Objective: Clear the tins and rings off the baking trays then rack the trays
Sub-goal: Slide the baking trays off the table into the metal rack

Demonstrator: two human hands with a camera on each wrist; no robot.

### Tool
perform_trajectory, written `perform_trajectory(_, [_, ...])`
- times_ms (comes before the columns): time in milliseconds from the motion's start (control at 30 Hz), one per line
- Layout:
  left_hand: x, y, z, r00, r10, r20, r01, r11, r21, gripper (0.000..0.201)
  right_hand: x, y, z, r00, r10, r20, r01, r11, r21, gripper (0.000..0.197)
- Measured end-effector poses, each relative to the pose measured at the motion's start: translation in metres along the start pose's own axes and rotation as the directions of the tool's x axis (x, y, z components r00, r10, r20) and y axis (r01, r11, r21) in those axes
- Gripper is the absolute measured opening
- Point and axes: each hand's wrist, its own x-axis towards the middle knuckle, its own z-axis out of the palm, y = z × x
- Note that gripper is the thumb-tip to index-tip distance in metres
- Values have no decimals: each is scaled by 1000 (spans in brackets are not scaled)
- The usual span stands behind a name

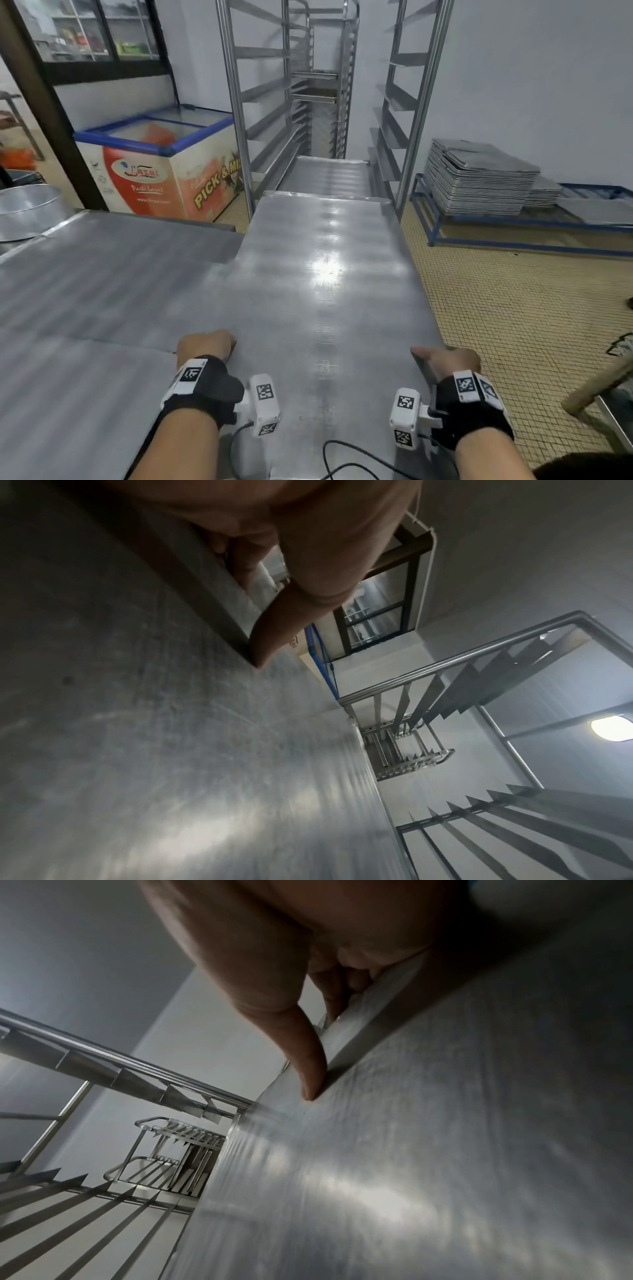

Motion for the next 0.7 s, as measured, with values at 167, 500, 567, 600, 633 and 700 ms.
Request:
perform_trajectory(167, [29,26,21,999,-26,30,26,1000,-4,32,26,-32,23,1000,2,-16,-2,1000,7,42])
perform_trajectory(500, [97,102,55,999,7,39,-9,999,54,33,67,-95,81,999,41,-32,-40,999,17,29])
perform_trajectory(567, [110,117,62,998,44,35,-48,993,107,35,77,-107,94,998,46,-30,-46,999,19,33])
perform_trajectory(600, [115,125,64,997,62,37,-65,993,103,38,82,-113,100,998,46,-32,-46,999,22,35])
perform_trajectory(633, [121,132,67,997,76,32,-79,993,90,40,86,-119,106,998,52,-36,-52,998,19,37])
perform_trajectory(700, [131,147,73,993,96,62,-103,988,115,40,96,-130,118,997,61,-40,-60,998,23,40])
